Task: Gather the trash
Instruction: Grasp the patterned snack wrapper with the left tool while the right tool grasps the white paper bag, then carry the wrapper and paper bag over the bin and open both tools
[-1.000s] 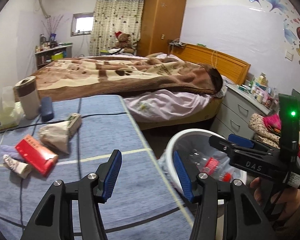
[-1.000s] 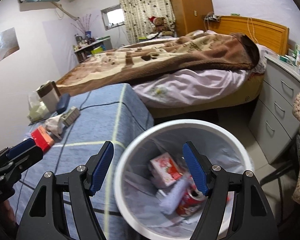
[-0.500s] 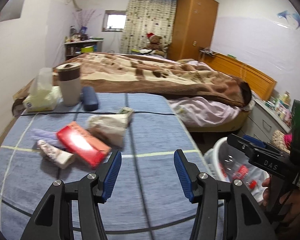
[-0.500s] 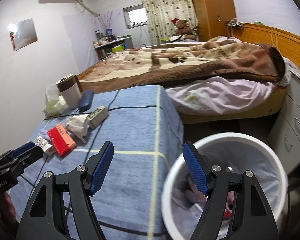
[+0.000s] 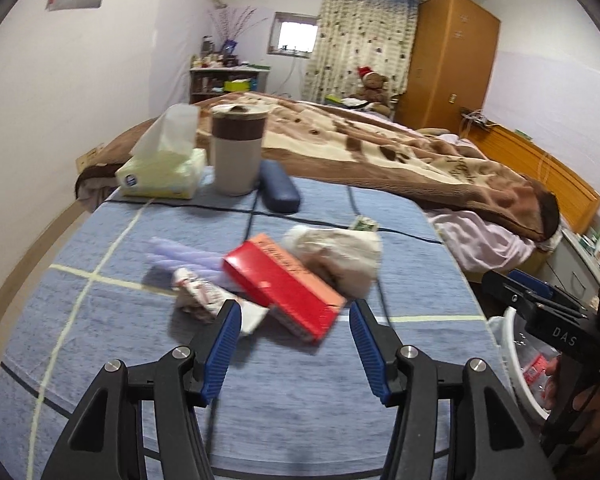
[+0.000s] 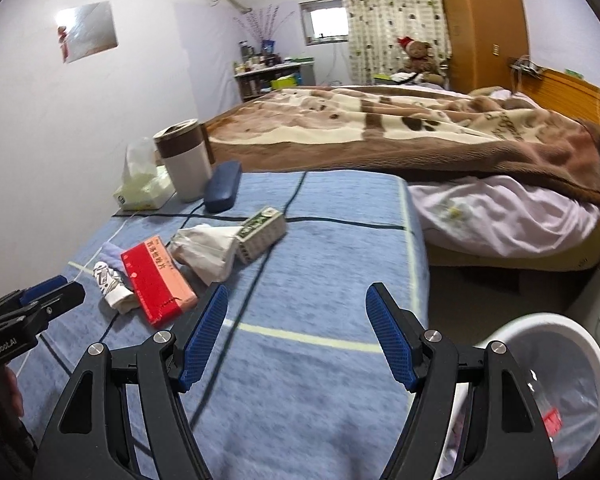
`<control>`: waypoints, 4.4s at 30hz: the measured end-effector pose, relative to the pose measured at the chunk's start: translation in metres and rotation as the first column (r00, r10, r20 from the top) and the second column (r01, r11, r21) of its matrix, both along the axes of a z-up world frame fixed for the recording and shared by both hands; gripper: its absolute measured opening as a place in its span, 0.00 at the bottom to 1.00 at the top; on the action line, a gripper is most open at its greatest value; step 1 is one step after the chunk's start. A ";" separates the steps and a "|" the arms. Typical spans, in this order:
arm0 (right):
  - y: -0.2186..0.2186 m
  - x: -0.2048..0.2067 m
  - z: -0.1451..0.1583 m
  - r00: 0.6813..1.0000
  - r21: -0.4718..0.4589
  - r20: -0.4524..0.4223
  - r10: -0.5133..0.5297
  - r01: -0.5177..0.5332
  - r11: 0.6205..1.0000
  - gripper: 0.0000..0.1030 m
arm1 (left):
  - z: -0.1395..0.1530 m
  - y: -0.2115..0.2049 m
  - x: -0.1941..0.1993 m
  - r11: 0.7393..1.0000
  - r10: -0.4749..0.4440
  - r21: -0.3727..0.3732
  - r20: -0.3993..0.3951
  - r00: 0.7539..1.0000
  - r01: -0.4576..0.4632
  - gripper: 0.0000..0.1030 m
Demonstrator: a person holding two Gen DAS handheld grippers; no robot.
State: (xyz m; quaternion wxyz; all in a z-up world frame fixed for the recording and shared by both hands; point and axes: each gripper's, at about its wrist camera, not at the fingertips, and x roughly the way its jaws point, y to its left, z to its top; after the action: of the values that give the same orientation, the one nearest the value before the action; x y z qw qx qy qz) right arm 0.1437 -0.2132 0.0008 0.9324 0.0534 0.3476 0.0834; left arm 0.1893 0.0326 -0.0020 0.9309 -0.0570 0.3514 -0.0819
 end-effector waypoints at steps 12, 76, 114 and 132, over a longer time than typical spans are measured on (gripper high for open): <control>0.040 0.031 -0.010 0.996 -0.038 -0.027 0.089 -0.090 0.995 0.71 | -0.021 0.040 0.025 0.996 0.084 -0.001 -0.062 0.995 -0.085 0.61; 0.084 0.043 -0.028 0.984 0.036 -0.049 0.172 -0.171 0.985 0.12 | -0.056 0.052 0.060 0.987 0.081 -0.125 -0.163 0.983 -0.102 0.20; -0.001 -0.056 0.026 0.988 0.113 0.152 -0.025 0.008 0.994 0.08 | 0.026 -0.048 -0.041 0.987 -0.143 -0.076 0.024 0.989 0.145 0.20; -0.070 -0.099 0.034 0.955 0.140 0.205 -0.214 0.188 0.972 0.08 | 0.045 -0.140 -0.078 0.940 -0.334 -0.049 0.074 0.940 0.338 0.20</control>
State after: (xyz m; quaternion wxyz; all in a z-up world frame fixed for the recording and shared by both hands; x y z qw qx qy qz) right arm 0.0447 -0.2829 0.0343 0.9637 0.1347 0.2303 0.0141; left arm 0.1112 -0.1069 0.0426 0.9119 -0.0218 0.3232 -0.2521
